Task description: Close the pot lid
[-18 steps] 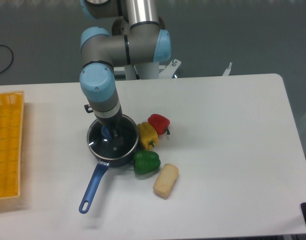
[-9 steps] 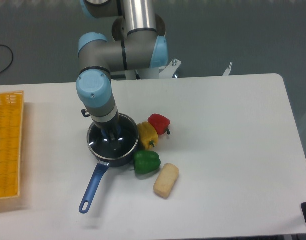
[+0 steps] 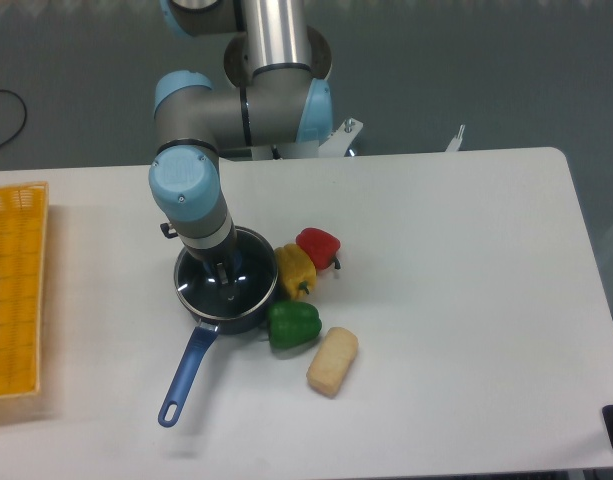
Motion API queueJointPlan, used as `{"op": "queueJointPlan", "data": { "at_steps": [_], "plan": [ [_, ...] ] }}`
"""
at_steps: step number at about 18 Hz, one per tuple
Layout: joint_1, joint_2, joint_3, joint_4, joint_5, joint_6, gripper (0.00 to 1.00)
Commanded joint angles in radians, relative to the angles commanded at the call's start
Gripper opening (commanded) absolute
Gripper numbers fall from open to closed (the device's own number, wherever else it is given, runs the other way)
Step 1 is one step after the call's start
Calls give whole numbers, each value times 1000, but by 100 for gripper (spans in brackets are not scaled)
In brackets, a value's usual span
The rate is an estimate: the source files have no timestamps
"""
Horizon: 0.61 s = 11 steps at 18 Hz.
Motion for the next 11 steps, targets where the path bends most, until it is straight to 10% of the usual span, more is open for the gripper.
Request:
{"op": "queueJointPlan", "data": {
  "at_steps": [11],
  "plan": [
    [0,0,0,0,0,0,60]
  ]
}}
